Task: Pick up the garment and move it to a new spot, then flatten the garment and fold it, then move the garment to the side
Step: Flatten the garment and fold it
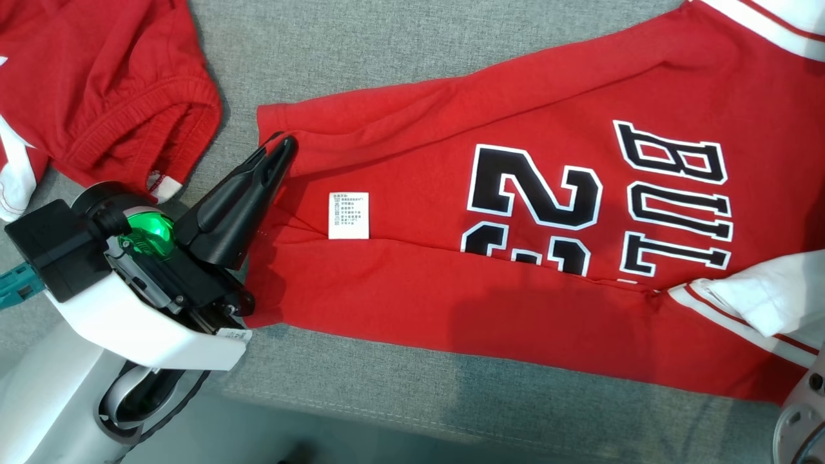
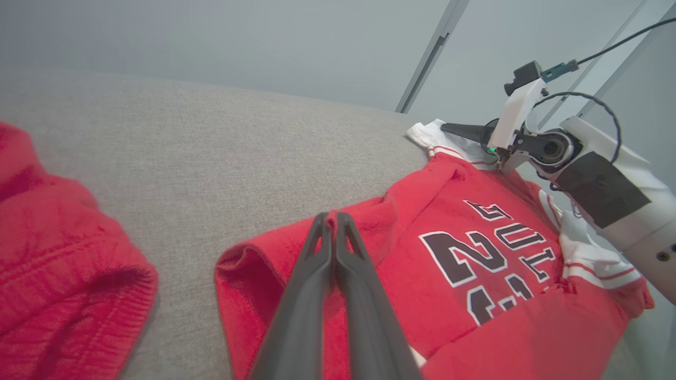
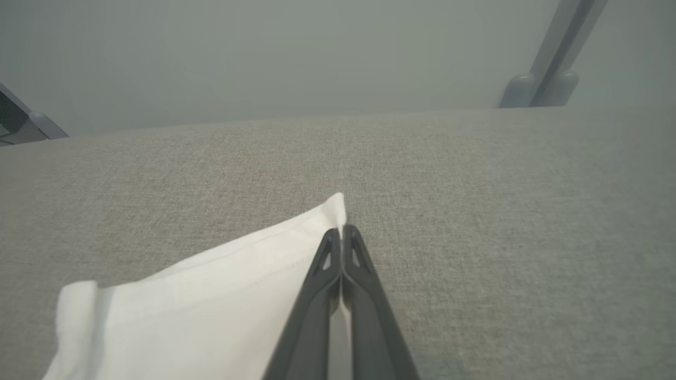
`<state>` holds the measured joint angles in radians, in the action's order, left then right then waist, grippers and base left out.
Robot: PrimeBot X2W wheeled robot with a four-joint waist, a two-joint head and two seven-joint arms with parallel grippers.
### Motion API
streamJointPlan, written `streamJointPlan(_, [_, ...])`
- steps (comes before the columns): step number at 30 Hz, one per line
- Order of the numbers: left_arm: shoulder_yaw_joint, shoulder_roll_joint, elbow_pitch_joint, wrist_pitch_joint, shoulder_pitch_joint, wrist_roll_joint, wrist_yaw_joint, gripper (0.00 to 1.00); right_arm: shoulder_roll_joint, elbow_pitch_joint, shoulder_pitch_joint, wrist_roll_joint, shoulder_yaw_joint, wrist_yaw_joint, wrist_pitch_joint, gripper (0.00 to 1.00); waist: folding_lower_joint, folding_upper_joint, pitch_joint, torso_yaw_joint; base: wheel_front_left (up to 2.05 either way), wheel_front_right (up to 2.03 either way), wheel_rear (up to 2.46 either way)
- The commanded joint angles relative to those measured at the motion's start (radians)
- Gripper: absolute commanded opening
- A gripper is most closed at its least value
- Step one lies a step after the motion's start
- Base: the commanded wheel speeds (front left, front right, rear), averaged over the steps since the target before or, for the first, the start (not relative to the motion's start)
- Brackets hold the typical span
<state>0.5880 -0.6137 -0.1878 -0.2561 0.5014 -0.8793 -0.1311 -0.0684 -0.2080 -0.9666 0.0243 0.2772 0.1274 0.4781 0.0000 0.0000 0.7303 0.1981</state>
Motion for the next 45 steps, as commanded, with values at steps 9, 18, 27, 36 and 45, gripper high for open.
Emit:
streamJointPlan(9, [-0.078,-0.050,0.037,-0.006,-0.023,-0.014,0.000,0.00,0.018,0.080,0.116,-0.152,-0.068,0.003,-0.141,0.00,0.0000,0.0000,-0.064,-0.064,0.00,0.00,0.00])
streamJointPlan(18, [-0.099,-0.068,0.128,-0.006,-0.062,-0.008,0.000,0.00,0.018,0.178,0.286,-0.309,-0.171,0.003,-0.218,0.00,0.0000,0.0000,-0.151,-0.150,0.00,0.00,0.00])
streamJointPlan(27, [-0.096,-0.063,0.228,-0.006,-0.094,-0.013,0.000,0.00,0.018,0.308,0.515,-0.417,-0.199,0.003,-0.244,0.00,0.0000,0.0000,-0.246,-0.212,0.00,0.00,0.00])
streamJointPlan(36, [-0.092,-0.060,0.275,-0.006,-0.116,0.018,0.000,0.00,0.018,0.362,0.705,-0.512,-0.186,0.003,-0.260,0.00,0.0000,0.0000,-0.303,-0.248,0.00,0.00,0.00])
streamJointPlan(45, [-0.068,-0.079,0.301,-0.006,-0.157,0.008,0.000,0.00,0.018,0.315,0.808,-0.549,-0.217,0.003,-0.301,0.00,0.0000,0.0000,-0.353,-0.249,0.00,0.00,0.00])
